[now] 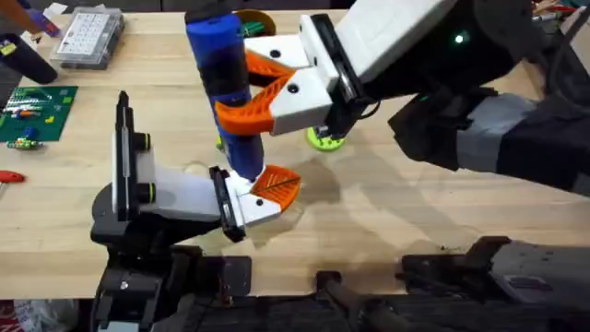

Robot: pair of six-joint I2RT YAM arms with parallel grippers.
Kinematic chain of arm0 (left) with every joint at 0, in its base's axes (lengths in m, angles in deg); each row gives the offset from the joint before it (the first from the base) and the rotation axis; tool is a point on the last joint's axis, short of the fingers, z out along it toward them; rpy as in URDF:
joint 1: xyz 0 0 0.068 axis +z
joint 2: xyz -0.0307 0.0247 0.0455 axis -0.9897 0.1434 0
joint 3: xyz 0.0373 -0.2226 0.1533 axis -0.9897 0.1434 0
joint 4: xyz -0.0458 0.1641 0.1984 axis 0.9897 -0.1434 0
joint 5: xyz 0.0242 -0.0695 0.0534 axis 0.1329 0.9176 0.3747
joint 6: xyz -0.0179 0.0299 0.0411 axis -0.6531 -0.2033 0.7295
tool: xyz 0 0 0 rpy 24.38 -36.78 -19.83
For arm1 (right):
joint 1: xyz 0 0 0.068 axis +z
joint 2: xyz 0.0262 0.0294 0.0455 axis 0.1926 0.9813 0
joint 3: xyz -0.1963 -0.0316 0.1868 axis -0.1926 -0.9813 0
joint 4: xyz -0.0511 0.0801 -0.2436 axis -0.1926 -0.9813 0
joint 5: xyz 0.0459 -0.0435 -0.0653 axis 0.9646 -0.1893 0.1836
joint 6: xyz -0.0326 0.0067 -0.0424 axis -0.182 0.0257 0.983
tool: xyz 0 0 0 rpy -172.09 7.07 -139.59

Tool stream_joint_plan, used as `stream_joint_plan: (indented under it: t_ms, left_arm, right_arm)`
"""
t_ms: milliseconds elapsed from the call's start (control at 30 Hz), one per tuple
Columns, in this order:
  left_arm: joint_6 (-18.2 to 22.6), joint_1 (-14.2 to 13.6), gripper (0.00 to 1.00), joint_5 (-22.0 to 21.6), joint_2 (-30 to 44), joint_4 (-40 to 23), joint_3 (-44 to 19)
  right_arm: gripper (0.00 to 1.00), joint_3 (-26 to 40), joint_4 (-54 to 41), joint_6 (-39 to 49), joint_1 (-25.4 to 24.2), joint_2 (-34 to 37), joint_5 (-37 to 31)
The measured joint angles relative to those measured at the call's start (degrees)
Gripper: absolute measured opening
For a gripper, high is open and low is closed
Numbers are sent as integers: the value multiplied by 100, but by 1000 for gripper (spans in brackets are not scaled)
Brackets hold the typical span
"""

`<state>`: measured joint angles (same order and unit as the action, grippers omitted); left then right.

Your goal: Pick up the gripper from the table and insert it into the empty holder that is missing its gripper. Then pick up a screw, insert it into the mounting hole, and use the screwdriver to tighten it. Finally, clean up the table by picking up the vegetable and placing it into the bucket.

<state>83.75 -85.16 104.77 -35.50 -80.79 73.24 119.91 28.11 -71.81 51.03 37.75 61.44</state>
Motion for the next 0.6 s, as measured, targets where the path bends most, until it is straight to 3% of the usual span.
stream_joint_plan:
  t_ms: [600]
  left_arm:
    - [2,0,4,0,2,0,0]
  right_arm:
    - [22,0,4,182,4,0,89]
